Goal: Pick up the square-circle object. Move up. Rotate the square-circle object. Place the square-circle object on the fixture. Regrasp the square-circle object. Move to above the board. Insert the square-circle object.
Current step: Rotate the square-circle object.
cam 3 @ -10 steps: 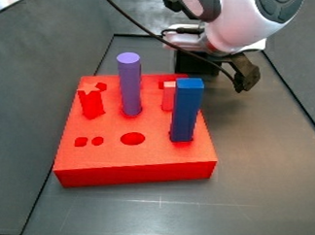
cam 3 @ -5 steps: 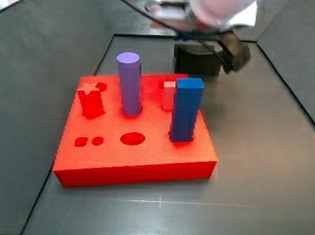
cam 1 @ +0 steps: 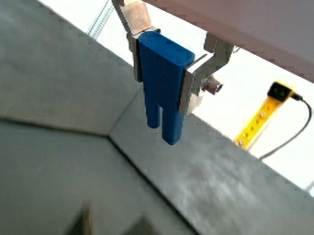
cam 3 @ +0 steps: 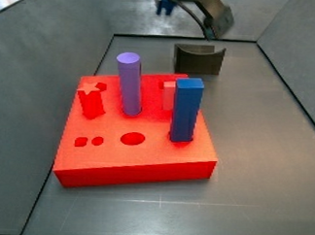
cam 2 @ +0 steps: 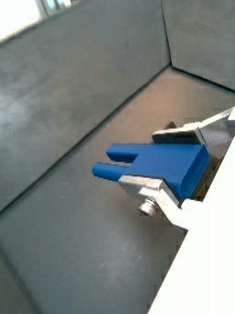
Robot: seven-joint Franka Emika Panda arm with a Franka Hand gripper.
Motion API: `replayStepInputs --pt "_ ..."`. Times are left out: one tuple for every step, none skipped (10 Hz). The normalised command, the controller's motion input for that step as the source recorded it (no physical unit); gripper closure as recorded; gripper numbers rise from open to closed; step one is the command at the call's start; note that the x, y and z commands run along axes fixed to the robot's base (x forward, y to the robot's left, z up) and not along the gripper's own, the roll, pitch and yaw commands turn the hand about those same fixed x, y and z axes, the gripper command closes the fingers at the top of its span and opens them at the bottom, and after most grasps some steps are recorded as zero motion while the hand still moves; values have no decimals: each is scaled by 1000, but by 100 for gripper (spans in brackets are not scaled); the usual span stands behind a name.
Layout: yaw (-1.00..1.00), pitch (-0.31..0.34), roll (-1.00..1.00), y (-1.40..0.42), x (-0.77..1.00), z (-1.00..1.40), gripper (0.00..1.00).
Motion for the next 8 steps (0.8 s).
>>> replayStepInputs --pt "-51 -20 -87 49 -758 1000 100" --pt "-51 -5 -87 39 -728 1000 100" --pt "-47 11 -83 25 -625 913 100" --pt "-40 35 -73 7 -406 689 100" --pt "-28 49 -58 -2 -238 528 100" --pt "-13 78 -46 -10 -94 355 100" --pt "-1000 -71 -948 0 0 0 100" --pt "-1000 -62 -951 43 6 -139 100"
